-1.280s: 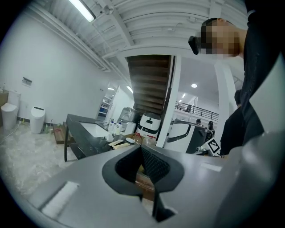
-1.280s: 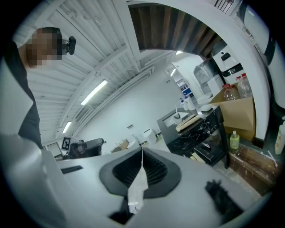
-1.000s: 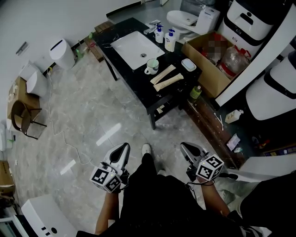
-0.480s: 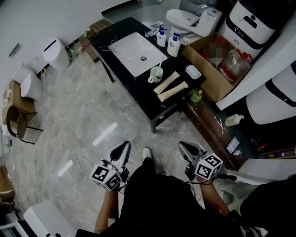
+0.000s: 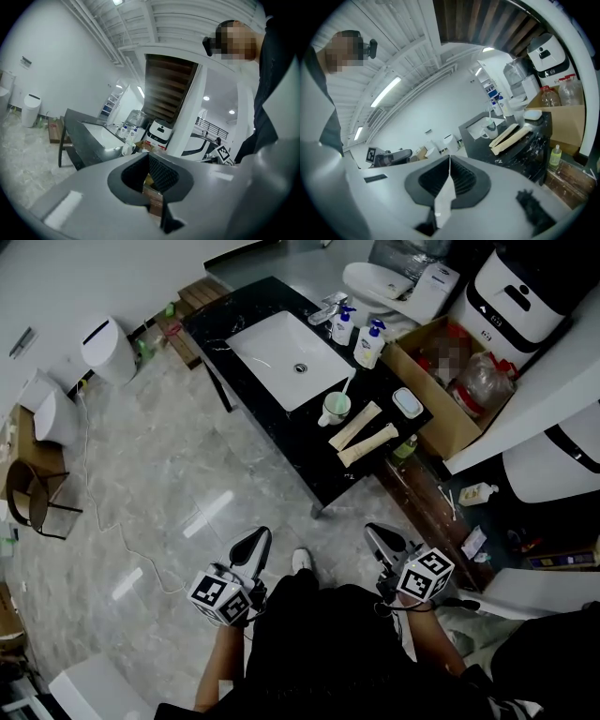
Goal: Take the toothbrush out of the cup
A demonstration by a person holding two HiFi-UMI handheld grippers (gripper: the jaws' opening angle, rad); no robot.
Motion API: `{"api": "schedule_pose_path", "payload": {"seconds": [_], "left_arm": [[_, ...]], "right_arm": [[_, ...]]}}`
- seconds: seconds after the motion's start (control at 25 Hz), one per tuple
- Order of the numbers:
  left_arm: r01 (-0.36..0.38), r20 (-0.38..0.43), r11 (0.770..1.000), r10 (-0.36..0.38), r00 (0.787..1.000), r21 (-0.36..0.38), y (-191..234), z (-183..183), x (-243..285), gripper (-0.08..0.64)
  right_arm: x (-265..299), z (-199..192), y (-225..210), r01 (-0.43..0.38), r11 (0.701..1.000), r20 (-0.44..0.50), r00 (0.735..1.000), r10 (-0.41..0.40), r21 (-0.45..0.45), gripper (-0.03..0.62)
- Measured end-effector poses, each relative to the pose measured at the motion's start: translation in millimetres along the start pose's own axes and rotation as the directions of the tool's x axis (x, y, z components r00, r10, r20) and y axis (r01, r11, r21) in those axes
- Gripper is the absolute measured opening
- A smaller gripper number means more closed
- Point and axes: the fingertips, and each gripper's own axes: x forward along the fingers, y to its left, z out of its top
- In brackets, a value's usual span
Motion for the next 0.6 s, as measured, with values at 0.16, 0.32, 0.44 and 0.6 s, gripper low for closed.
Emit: {"api": "schedule_pose_path", "payload": {"seconds": [0.16, 0.32, 0.44, 0.6], "left_arm": [[0.015, -0.012, 1.0, -0.015, 1.0, -0.009, 17, 6, 4, 0.009], [0.026, -0.01, 1.0, -0.026, 1.0, -0.009, 26, 16, 9, 0.008], [0.032, -0.011, 0.999, -0.032, 0.999, -0.013, 29, 20, 16, 0.009], [0.051, -0.018, 0.999, -0.052, 0.999, -0.009, 28, 25, 30, 0.009]], "right_arm": [[17, 8, -1, 0.019, 1.0, 0.013, 1.0, -0.019, 0.016, 0.014], [30, 18, -4, 0.022, 1.0, 0.015, 1.0, -0.022, 0.002, 0.014], [33, 26, -6, 0.03, 1.0, 0.02, 0.999, -0.029, -0.003, 0.014], [33, 39, -14, 0.032, 0.999, 0.028, 0.999, -0.031, -0.015, 0.014]]}}
